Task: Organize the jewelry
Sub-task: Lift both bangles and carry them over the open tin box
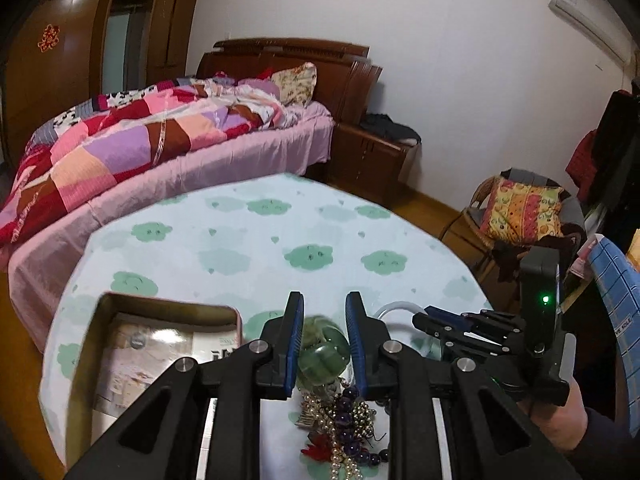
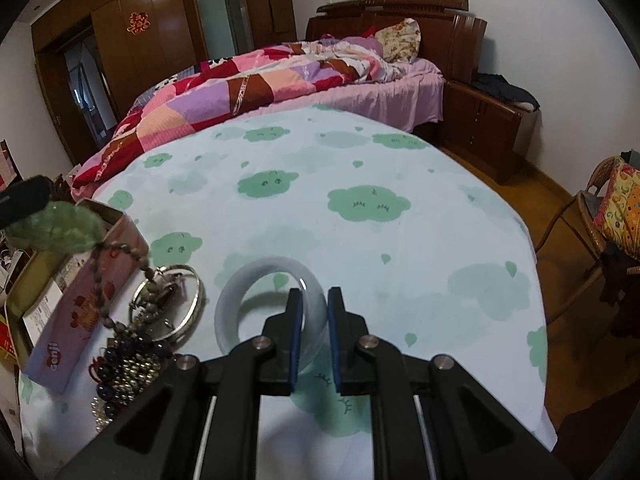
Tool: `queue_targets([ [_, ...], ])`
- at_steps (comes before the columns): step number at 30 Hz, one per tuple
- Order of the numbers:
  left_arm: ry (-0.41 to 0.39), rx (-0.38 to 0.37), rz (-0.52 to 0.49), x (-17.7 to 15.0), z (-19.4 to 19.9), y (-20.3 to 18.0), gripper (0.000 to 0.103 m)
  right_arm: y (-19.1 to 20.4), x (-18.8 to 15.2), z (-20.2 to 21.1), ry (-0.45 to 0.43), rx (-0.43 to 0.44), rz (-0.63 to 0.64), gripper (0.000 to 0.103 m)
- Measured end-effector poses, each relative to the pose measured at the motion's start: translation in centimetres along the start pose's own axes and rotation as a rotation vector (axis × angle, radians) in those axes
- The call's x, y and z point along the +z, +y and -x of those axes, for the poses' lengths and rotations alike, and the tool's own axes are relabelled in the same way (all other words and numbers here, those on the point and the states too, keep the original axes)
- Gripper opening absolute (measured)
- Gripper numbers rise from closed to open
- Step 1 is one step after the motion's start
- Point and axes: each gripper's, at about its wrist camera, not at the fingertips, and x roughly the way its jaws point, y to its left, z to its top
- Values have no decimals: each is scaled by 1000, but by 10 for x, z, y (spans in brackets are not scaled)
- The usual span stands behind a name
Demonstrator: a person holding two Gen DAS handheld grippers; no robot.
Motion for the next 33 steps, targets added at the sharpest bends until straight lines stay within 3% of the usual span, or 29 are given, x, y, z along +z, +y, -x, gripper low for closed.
queue_targets([
  [2,-14,-5,5,3,5,3,21,3,3,4,-13,5,4,14],
  [3,-19,-4,4,4,7,4,10,5,5,7,-23,9,8,14],
  [5,-17,-18,11,6,9,8,0,10,8,11,-32,16,20,14],
  [16,-30,12,22,2,21,27,0,45,17,24,-71,71,86,14],
  [22,1,92,0,-10,22,31,1,54,18,30,-82,103,95,14],
  [23,10,106,8,-12,22,35,7,57,20,31,-83,108,98,14],
  [25,11,138,20,-14,22,43,37,65,24,32,-84,121,111,14],
  [26,-1,168,32,-16,23,47,65,71,27,33,-86,128,125,14],
  [27,-21,187,42,-17,26,51,74,75,29,33,-87,129,137,14],
  [31,-36,158,33,-23,32,51,74,90,35,31,-90,134,166,14],
  [33,-7,150,-43,-30,29,36,74,87,34,30,-89,123,159,14],
])
